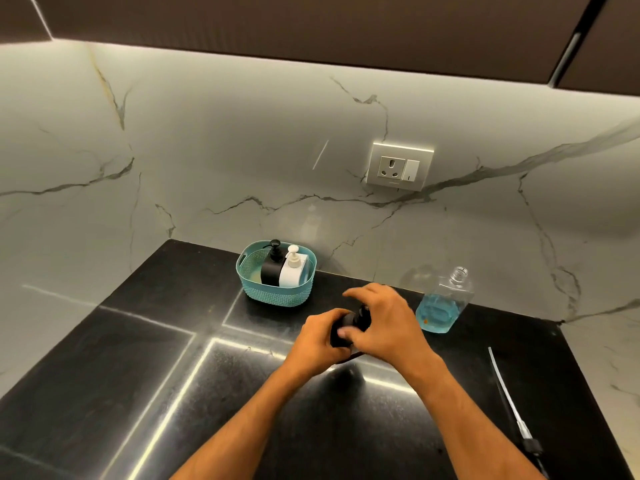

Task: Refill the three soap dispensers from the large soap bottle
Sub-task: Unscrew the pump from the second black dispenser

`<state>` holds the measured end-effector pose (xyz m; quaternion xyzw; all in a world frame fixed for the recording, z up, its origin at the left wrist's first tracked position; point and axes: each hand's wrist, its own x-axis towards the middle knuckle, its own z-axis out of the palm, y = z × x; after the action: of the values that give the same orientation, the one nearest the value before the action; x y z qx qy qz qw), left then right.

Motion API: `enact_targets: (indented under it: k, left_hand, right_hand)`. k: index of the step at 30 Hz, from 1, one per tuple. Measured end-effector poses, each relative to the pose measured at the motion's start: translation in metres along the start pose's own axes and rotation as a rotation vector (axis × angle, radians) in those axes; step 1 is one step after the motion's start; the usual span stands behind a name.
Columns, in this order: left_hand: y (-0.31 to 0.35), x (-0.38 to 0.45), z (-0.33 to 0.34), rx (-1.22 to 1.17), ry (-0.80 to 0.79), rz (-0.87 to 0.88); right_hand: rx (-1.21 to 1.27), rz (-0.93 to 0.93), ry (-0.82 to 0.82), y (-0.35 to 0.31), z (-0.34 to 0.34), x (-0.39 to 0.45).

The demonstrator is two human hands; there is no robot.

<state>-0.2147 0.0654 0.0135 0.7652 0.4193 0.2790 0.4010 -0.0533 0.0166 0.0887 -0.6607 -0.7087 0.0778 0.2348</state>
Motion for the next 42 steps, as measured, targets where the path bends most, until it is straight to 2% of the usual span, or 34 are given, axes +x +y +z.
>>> enact_targets:
  k: [2, 4, 7, 9, 15, 20, 21, 25, 26, 28, 31, 33, 36, 42]
  left_hand:
    - [0.000, 0.001, 0.001, -0.016, 0.005, 0.007]
    - [0.003, 0.001, 0.001, -0.014, 0.003, 0.023]
    - [0.005, -0.003, 0.002, 0.019, -0.020, 0.021]
    - [0.005, -0.006, 0.001, 0.024, -0.021, 0.001]
    - [0.006, -0.008, 0.003, 0.012, -0.015, 0.016]
    - [0.013, -0.010, 0.008, 0.006, -0.037, 0.007]
    - [0.012, -0.010, 0.010, 0.010, -0.034, 0.008]
    - [0.012, -0.009, 0.013, 0.017, -0.023, 0.005]
    - [0.013, -0.008, 0.014, 0.017, -0.025, 0.017]
    - [0.015, -0.006, 0.016, 0.028, -0.037, 0.034]
    - [0.015, -0.005, 0.015, 0.031, -0.038, 0.021]
    - [0.015, -0.003, 0.014, 0.027, -0.040, 0.017]
    - [0.014, 0.003, 0.012, 0.035, -0.026, 0.022]
    - [0.009, 0.016, 0.008, 0.072, -0.021, 0.007]
  right_hand:
    - [-0.149, 0.106, 0.109, -0.009, -0.004, 0.003]
    - [-0.217, 0.167, 0.020, -0.014, -0.009, 0.005]
    - [-0.035, 0.186, -0.194, -0.013, -0.015, 0.007]
    - [0.104, 0.186, -0.275, -0.013, -0.019, 0.005]
    - [-0.123, 0.230, -0.029, -0.018, -0.020, -0.002]
    - [0.044, 0.203, -0.307, -0.017, -0.024, -0.009]
    - [0.041, 0.202, -0.286, -0.016, -0.024, -0.010]
    - [-0.141, 0.234, -0.029, -0.014, -0.019, -0.015]
    - [-0.151, 0.234, -0.017, -0.015, -0.019, -0.017]
    - [-0.120, 0.221, -0.061, -0.013, -0.019, -0.018]
    - [-0.051, 0.203, -0.224, -0.013, -0.023, -0.014]
    - [-0.063, 0.195, -0.206, -0.014, -0.026, -0.009]
    - [-0.154, 0.195, -0.085, -0.012, -0.024, 0.000]
    - [-0.087, 0.214, -0.181, -0.011, -0.026, 0.016]
